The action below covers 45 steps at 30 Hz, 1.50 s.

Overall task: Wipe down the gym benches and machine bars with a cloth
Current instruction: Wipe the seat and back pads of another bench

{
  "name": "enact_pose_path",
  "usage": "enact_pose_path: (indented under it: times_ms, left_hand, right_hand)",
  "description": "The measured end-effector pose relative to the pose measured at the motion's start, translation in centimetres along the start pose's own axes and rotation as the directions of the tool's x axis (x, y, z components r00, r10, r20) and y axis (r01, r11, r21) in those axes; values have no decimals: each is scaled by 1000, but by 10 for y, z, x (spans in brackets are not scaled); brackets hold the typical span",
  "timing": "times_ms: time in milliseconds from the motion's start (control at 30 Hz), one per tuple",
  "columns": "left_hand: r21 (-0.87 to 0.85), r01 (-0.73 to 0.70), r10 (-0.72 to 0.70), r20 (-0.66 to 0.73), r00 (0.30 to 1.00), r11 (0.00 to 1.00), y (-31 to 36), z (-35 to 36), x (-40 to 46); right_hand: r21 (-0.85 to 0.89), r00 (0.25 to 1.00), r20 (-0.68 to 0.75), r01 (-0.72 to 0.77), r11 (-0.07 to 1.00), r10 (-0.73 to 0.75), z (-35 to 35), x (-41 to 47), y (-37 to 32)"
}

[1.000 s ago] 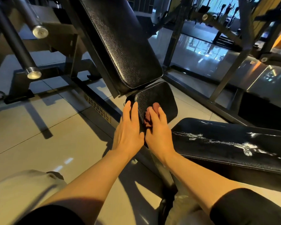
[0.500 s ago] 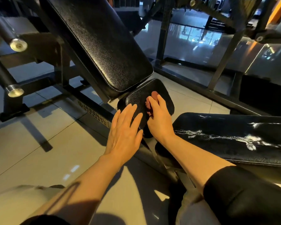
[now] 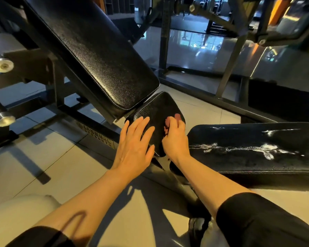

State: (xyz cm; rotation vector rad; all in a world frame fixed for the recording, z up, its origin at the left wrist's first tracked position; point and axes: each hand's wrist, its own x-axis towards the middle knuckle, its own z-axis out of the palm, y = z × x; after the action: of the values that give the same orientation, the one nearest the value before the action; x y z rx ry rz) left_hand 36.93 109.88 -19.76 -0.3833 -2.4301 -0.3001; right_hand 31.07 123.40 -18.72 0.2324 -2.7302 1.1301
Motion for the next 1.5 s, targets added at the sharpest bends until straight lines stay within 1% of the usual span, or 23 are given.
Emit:
enact_pose_path:
  times_ms: [67,133,267,367,433,500,533,567,633,667,733,767,833,900,933,1033,1100,1167,1267,1333,1367,1500]
  left_hand:
    - [6,8,-9,24,1000,1000,-1,-5,1]
    - [14,37,-38,78,996,999,1,-14,4]
    - [-12,63,-60,158,986,998,2,-38,-1]
    - [-52,70,-58,199,978,996,-7,-46,-16]
    - [-103,89,-65,222,973,991,-11,-47,-21]
    - [-134,107,-73,237,969,985,-9,-47,-19]
    - [-158,124,-86,229,970,980,-8,-47,-16]
    - [-200,155,-110,219,969,967,-7,-48,-13]
    - [-327,233,-176,194,965,916,-8,-50,-5]
    - [-370,250,-195,178,964,895,-11,-51,-3]
    - [-360,217,-170,157,973,908,-18,-51,-3]
    - [-326,194,-148,160,976,925,-23,-51,-4]
    - [-262,176,-128,189,974,949,-32,-51,-7]
    - [-257,165,-105,231,967,952,-41,-50,-11]
    - [-269,154,-87,246,965,951,-45,-49,-12]
    - [-334,154,-61,273,960,930,-50,-49,-12]
    - [-356,168,-72,268,961,919,-50,-52,-10]
    - [-386,164,-65,256,964,908,-50,-55,-6]
    - [-443,160,-45,259,965,882,-52,-56,-3]
    - [-446,147,-27,263,964,883,-55,-55,-4]
    - [-446,131,-11,261,965,885,-56,-54,-5]
    - [-476,37,71,208,976,879,-55,-55,-2]
  right_hand:
    - [-11,998,25,58,998,-57,2,-22,-1]
    - [21,994,62,93,995,-95,2,-43,-4]
    - [27,983,149,106,994,-109,-2,-66,-23]
    - [84,979,148,129,988,-140,-3,-62,-36]
    - [74,989,118,77,994,-85,-5,-49,-44]
    - [88,998,48,24,996,-28,-4,-36,-53]
    - [111,1000,18,23,994,-25,-2,-31,-59]
    - [145,999,4,43,988,-44,1,-29,-65]
    - [208,992,16,118,971,-123,9,-30,-72]
    - [219,988,21,144,965,-152,10,-29,-72]
    - [214,990,0,140,967,-143,8,-22,-68]
    - [198,995,-25,100,975,-96,6,-18,-66]
    - [183,995,-94,-26,983,44,2,-11,-62]
    - [206,983,-141,-91,974,122,5,-10,-62]
    - [208,982,-148,-85,974,117,9,-11,-64]
    - [218,985,-168,-5,976,42,20,-19,-72]
    - [198,984,-177,52,979,-16,23,-25,-76]
    - [180,986,-157,85,980,-57,25,-32,-77]
    - [168,991,-102,99,981,-82,25,-45,-77]
    - [153,994,-74,94,984,-84,22,-56,-76]
    - [120,995,-66,82,989,-74,20,-62,-74]
    - [-133,999,-52,-17,991,10,8,-78,-65]
